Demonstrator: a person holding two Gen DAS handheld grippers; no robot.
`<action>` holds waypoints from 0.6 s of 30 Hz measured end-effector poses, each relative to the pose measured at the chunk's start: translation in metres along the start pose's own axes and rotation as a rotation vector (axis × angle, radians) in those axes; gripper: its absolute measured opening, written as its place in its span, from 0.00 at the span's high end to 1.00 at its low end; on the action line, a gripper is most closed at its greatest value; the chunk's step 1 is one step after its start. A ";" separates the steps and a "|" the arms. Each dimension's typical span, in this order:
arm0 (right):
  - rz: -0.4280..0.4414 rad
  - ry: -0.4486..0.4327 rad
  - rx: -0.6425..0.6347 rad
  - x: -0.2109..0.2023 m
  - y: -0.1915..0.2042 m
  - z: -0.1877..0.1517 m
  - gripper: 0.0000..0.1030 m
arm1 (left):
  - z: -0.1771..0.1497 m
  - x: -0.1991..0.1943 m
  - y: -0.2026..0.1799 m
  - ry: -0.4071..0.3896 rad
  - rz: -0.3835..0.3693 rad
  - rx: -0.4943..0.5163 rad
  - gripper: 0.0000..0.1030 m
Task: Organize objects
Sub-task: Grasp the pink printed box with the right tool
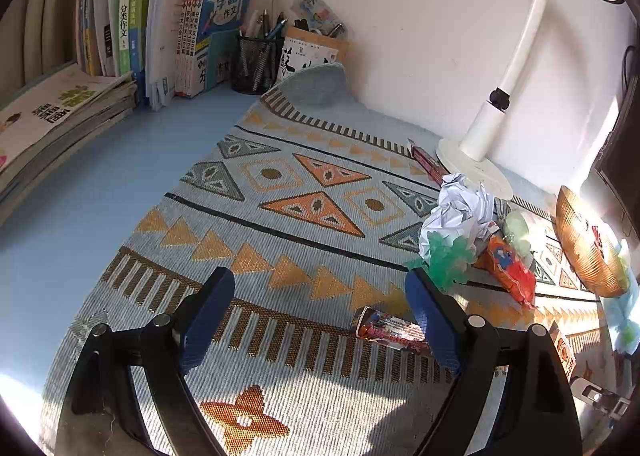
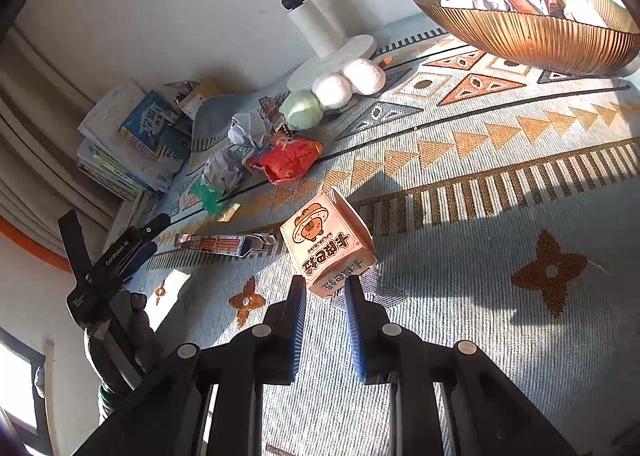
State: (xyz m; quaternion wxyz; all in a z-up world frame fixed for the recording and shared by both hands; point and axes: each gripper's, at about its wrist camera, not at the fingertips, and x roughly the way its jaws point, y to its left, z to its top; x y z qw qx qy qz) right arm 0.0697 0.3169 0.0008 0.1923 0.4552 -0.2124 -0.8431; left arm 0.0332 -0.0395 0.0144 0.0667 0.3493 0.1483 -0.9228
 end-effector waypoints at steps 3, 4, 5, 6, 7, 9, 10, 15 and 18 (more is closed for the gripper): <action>-0.010 0.018 -0.014 -0.001 -0.002 0.002 0.71 | 0.000 0.001 -0.001 0.004 0.003 0.003 0.16; -0.010 0.012 -0.028 -0.003 -0.001 0.003 0.60 | 0.000 0.001 -0.001 0.005 0.004 0.004 0.16; -0.017 0.006 -0.045 -0.004 0.000 0.006 0.51 | 0.000 0.001 -0.001 0.005 0.004 0.004 0.16; -0.034 0.002 -0.067 -0.003 0.004 0.009 0.30 | 0.000 0.001 -0.002 0.008 0.004 0.007 0.16; -0.042 -0.001 -0.093 -0.003 0.008 0.013 0.22 | 0.000 0.002 -0.002 0.011 0.001 0.012 0.16; -0.044 0.013 -0.172 0.002 0.019 0.021 0.22 | 0.001 0.005 -0.007 0.027 -0.007 0.040 0.16; -0.067 0.029 -0.209 0.007 0.024 0.026 0.22 | 0.001 0.009 -0.012 0.051 -0.012 0.067 0.16; -0.197 0.115 -0.382 0.041 0.042 0.033 0.22 | -0.002 0.020 -0.043 0.151 -0.126 0.230 0.16; -0.243 0.116 -0.461 0.053 0.048 0.030 0.27 | -0.012 0.016 -0.068 0.220 -0.231 0.368 0.16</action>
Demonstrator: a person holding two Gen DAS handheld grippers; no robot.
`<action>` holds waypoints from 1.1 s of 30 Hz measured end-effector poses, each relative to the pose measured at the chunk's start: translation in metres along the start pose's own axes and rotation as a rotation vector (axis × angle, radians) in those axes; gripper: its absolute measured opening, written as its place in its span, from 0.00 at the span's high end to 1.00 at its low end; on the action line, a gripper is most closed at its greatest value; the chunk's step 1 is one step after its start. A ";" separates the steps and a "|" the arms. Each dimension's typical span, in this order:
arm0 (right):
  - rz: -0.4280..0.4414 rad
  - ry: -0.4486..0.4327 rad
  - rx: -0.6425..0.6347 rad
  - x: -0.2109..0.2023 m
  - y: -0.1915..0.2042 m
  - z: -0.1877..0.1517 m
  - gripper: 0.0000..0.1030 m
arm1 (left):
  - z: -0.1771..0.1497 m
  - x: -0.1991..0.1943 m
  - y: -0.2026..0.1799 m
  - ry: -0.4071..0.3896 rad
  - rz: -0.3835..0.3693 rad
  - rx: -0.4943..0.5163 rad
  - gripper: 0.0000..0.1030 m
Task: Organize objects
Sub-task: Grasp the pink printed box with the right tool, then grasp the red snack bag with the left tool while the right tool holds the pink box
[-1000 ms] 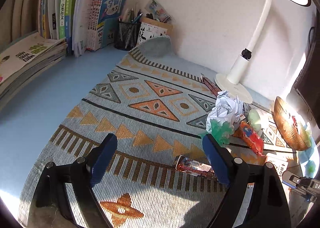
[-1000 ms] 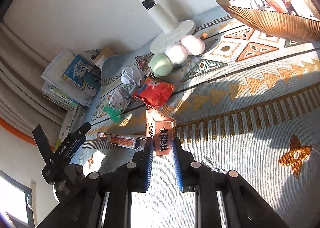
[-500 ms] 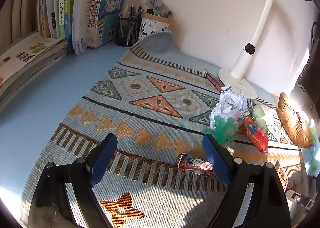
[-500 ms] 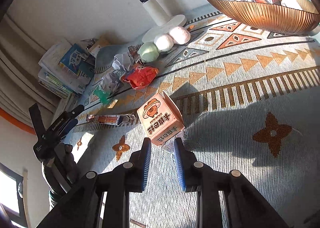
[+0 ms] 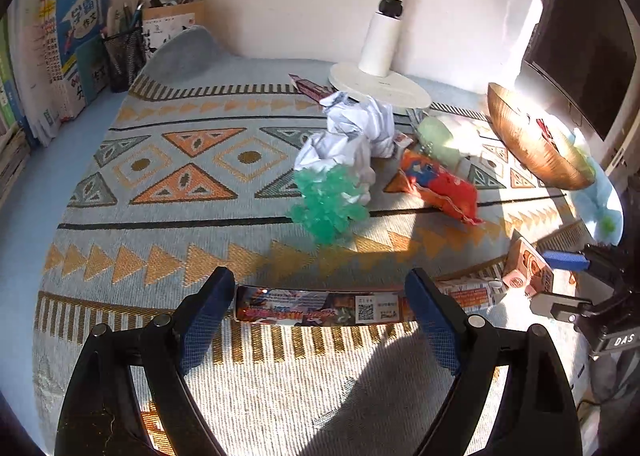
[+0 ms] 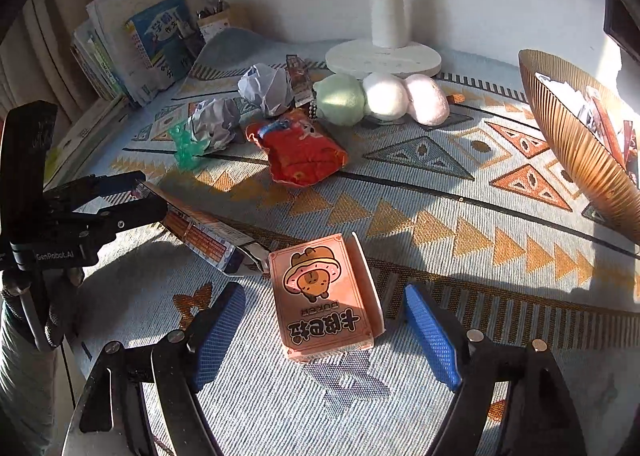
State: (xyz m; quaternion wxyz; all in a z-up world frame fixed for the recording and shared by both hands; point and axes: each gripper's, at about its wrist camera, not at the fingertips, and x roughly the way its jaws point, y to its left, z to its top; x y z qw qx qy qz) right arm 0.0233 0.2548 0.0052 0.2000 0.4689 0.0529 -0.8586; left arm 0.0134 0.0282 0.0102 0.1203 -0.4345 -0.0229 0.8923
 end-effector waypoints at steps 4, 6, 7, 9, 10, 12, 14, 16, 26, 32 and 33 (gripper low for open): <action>-0.103 -0.011 -0.074 -0.003 0.006 -0.005 0.59 | -0.019 -0.009 -0.031 0.046 -0.035 0.167 0.16; -0.129 -0.021 -0.037 -0.008 -0.005 -0.009 0.60 | -0.035 -0.015 -0.041 0.087 -0.041 0.229 0.17; -0.146 -0.029 -0.015 -0.010 -0.012 -0.012 0.60 | -0.042 -0.019 -0.045 0.120 -0.070 0.251 0.17; -0.190 -0.038 0.043 -0.016 -0.029 -0.017 0.60 | -0.057 -0.029 -0.055 0.152 -0.114 0.303 0.16; -0.201 -0.039 0.078 -0.019 -0.037 -0.019 0.60 | -0.063 -0.034 -0.060 0.146 -0.105 0.330 0.16; -0.198 -0.041 0.145 -0.025 -0.057 -0.022 0.60 | -0.065 -0.043 -0.067 0.126 -0.067 0.365 0.16; -0.155 -0.065 0.195 -0.030 -0.069 -0.026 0.60 | -0.056 -0.051 -0.065 0.088 -0.052 0.348 0.16; -0.124 -0.077 0.217 -0.032 -0.072 -0.027 0.60 | -0.040 -0.053 -0.060 0.046 -0.071 0.296 0.16; -0.098 -0.095 0.236 -0.031 -0.072 -0.027 0.58 | 0.060 0.050 -0.061 0.090 -0.089 -0.199 0.16; -0.096 -0.096 0.231 -0.031 -0.072 -0.027 0.57 | 0.062 0.084 -0.090 0.093 0.096 -0.189 0.17; -0.094 -0.097 0.232 -0.031 -0.072 -0.028 0.57 | 0.062 0.087 -0.092 0.094 0.108 -0.182 0.17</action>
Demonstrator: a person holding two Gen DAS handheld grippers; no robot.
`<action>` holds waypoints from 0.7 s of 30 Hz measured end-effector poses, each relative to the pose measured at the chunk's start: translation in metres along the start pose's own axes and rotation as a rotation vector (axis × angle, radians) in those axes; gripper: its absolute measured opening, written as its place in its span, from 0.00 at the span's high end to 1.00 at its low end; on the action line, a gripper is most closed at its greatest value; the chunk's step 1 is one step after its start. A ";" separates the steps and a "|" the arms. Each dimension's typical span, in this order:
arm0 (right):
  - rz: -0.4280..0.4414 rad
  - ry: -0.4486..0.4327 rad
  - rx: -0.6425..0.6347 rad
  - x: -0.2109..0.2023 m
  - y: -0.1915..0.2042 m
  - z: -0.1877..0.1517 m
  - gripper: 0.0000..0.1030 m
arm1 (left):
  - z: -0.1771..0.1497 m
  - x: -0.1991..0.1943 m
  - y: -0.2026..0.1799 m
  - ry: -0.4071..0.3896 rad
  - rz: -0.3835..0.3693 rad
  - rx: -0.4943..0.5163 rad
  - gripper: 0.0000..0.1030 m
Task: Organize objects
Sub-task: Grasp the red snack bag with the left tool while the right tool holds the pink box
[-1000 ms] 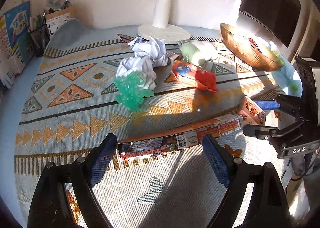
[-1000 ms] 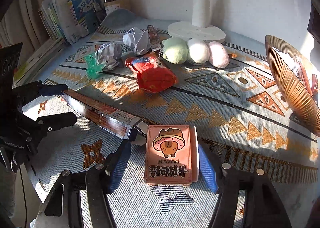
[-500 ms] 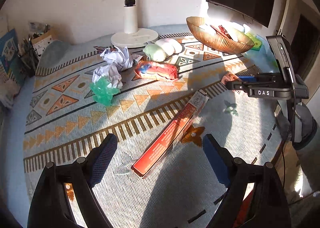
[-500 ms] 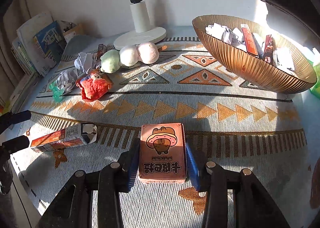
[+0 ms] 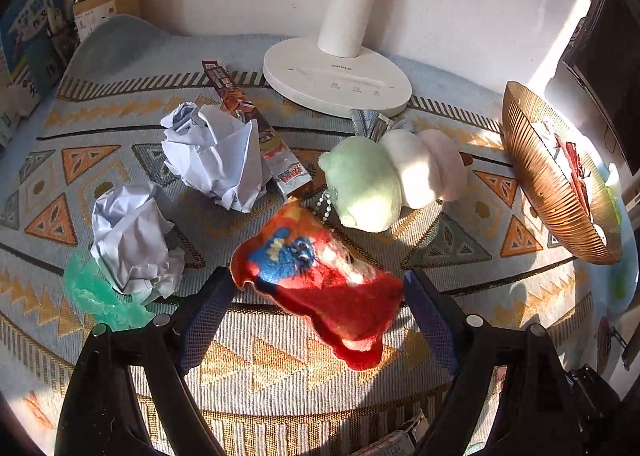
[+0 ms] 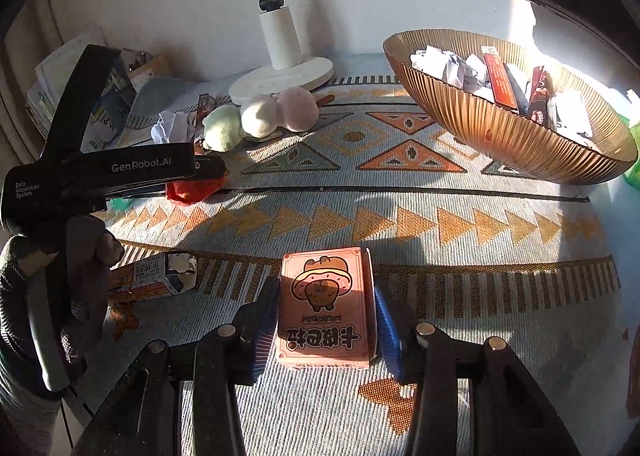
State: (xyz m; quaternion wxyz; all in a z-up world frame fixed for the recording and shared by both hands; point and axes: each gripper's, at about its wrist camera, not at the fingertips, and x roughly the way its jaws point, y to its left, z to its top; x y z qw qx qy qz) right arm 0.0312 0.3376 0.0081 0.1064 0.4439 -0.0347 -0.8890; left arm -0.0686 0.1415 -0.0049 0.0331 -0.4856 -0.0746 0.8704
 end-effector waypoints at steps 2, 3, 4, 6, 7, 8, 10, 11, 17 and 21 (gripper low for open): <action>0.005 -0.001 0.002 0.000 -0.001 -0.001 0.57 | -0.001 0.000 -0.002 -0.018 0.012 0.008 0.18; 0.007 -0.002 0.002 -0.001 -0.001 -0.001 0.57 | -0.002 -0.002 -0.001 -0.025 0.006 0.016 0.25; 0.010 -0.005 0.002 -0.001 -0.002 -0.001 0.58 | -0.002 -0.004 -0.001 -0.032 -0.007 0.030 0.32; 0.020 -0.011 0.005 -0.003 -0.003 -0.002 0.59 | -0.004 -0.007 0.003 -0.021 -0.070 0.035 0.52; 0.023 -0.017 0.008 -0.005 -0.004 -0.003 0.59 | -0.006 -0.010 0.005 -0.013 -0.111 0.041 0.65; 0.018 -0.029 0.011 -0.007 -0.004 -0.003 0.59 | -0.009 -0.014 0.009 -0.015 -0.131 0.048 0.66; 0.006 -0.061 0.024 -0.012 -0.006 -0.004 0.59 | -0.020 -0.024 0.020 -0.046 -0.154 0.051 0.66; 0.001 -0.074 0.033 -0.015 -0.008 -0.004 0.59 | -0.026 -0.028 0.026 -0.048 -0.178 0.057 0.66; -0.026 -0.029 0.058 -0.006 -0.011 -0.001 0.59 | -0.049 -0.042 0.041 -0.008 -0.246 0.149 0.66; -0.036 -0.022 0.075 -0.004 -0.015 0.000 0.58 | -0.052 -0.043 0.044 0.014 -0.282 0.162 0.56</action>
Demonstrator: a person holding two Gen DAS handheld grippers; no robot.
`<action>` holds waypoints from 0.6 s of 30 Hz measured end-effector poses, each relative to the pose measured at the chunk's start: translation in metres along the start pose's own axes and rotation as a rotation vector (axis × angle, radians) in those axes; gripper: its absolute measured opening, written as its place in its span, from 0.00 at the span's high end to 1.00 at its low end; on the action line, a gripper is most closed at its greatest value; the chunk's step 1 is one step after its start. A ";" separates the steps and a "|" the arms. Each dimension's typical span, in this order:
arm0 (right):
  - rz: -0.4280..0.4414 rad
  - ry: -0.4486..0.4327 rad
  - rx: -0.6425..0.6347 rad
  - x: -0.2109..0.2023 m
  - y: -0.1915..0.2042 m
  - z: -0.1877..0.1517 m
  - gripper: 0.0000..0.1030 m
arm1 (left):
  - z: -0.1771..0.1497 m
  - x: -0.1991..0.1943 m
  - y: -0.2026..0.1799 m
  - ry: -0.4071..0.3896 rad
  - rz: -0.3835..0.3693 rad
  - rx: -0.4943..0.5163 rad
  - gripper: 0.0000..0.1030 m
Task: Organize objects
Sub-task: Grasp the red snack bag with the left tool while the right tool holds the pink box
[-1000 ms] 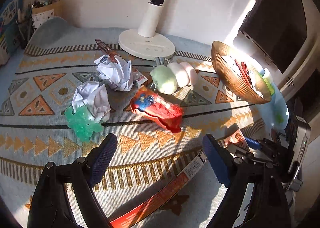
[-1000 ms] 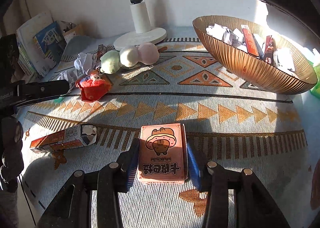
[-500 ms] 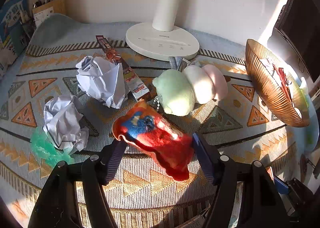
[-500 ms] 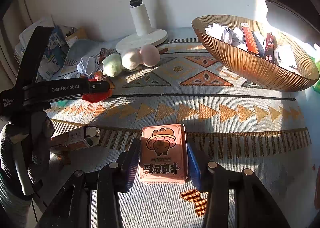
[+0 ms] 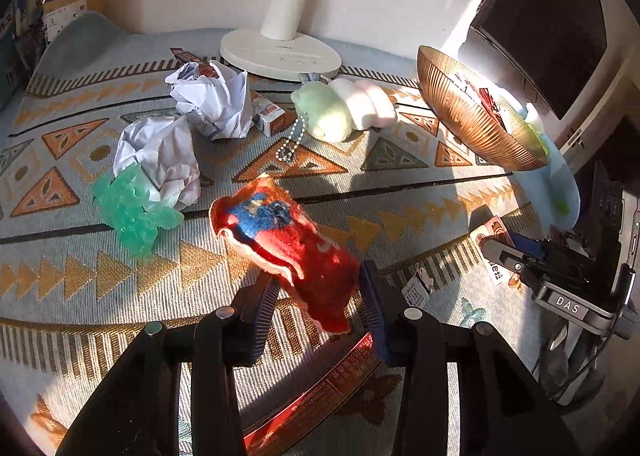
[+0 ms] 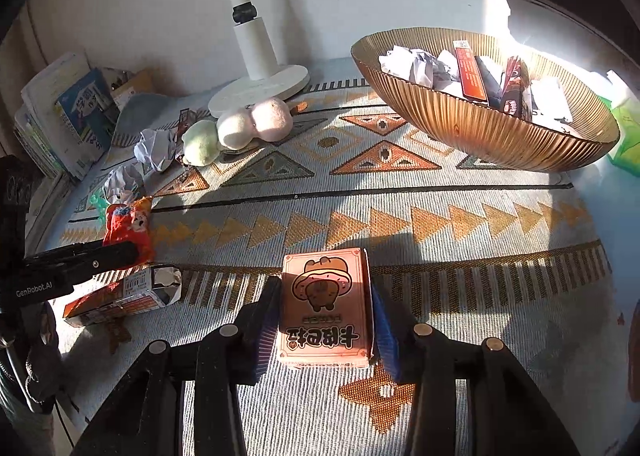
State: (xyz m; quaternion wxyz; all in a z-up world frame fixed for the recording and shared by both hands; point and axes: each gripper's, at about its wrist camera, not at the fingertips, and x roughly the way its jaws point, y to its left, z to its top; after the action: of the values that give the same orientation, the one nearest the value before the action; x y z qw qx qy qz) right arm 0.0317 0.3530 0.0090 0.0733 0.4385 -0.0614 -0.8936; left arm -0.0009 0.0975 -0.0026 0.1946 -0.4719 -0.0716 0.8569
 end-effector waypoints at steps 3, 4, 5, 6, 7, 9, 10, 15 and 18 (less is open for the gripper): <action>0.018 0.003 0.004 -0.001 -0.001 0.000 0.50 | 0.002 0.001 0.005 -0.009 -0.017 -0.078 0.54; 0.021 0.003 -0.002 -0.001 0.000 0.000 0.44 | 0.003 0.002 0.004 -0.011 -0.017 -0.093 0.50; 0.002 0.000 -0.008 -0.002 0.002 -0.001 0.39 | 0.004 0.003 0.003 -0.014 -0.024 -0.106 0.46; -0.014 -0.006 -0.014 -0.003 0.004 -0.001 0.34 | 0.005 0.005 0.001 -0.017 -0.032 -0.119 0.36; -0.013 -0.009 -0.020 -0.003 0.005 -0.001 0.34 | 0.005 0.006 -0.002 -0.021 -0.030 -0.128 0.29; -0.005 -0.005 -0.036 -0.003 0.007 -0.001 0.34 | 0.006 0.011 -0.013 -0.030 0.047 -0.111 0.28; -0.010 -0.004 -0.041 -0.002 0.008 -0.001 0.34 | 0.005 0.015 -0.019 -0.036 0.095 -0.088 0.29; -0.019 0.015 -0.058 0.002 0.011 -0.001 0.52 | 0.004 0.025 -0.036 -0.058 0.331 0.005 0.66; -0.021 -0.021 -0.080 -0.005 0.015 -0.004 0.60 | 0.005 0.025 -0.036 -0.054 0.318 0.025 0.70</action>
State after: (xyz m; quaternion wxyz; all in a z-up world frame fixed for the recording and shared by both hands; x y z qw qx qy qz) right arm 0.0387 0.3391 0.0129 0.0806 0.4266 -0.0218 -0.9006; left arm -0.0073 0.1404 -0.0087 0.0603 -0.4518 0.0093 0.8901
